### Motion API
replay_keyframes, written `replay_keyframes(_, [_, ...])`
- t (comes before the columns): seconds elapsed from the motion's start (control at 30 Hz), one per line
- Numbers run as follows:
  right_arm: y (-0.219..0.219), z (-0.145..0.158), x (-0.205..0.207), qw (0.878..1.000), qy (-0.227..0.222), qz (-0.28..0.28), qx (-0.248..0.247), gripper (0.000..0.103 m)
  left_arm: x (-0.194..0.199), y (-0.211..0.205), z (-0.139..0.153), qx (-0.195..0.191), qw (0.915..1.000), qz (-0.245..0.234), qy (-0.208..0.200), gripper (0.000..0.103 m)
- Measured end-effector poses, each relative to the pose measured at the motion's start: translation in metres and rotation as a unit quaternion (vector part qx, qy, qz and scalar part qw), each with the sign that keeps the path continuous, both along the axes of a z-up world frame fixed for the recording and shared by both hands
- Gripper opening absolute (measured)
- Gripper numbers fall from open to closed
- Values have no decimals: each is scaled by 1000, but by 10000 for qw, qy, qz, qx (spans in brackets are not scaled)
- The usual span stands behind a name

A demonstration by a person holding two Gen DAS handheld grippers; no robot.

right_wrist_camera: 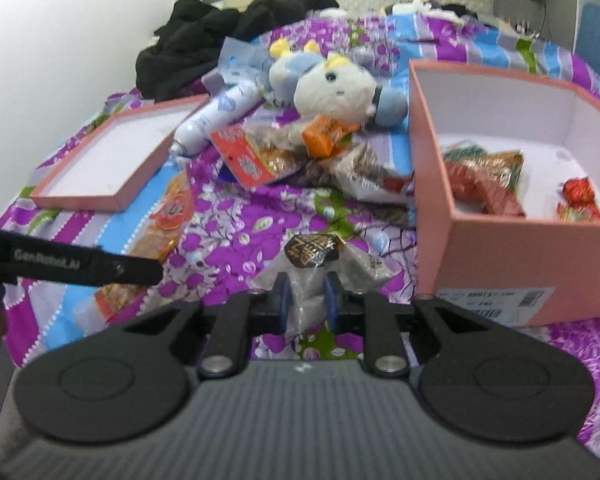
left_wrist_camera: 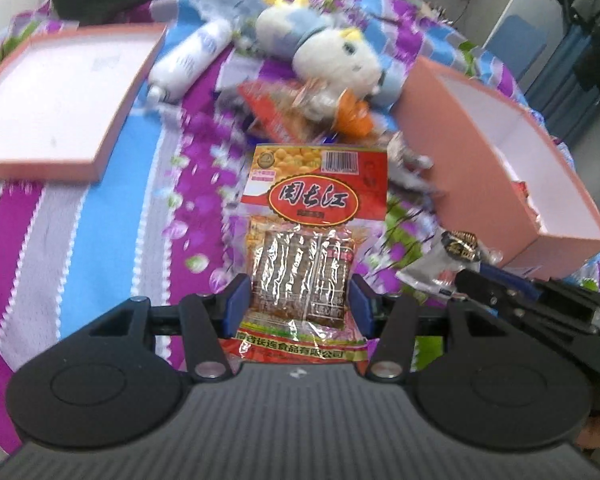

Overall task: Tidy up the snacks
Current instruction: 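Lift both held snacks and carry them over the pink box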

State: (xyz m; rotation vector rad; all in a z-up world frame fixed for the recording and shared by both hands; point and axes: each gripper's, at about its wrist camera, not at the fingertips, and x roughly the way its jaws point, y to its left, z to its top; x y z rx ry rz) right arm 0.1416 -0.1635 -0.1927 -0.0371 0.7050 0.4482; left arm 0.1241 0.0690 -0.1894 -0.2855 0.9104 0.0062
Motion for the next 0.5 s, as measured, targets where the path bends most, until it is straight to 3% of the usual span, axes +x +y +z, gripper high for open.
replay_keyframes(0.5, [-31, 62, -38, 9972, -644, -250, 272, 16, -25, -40, 66, 19, 9987, -88, -500, 59])
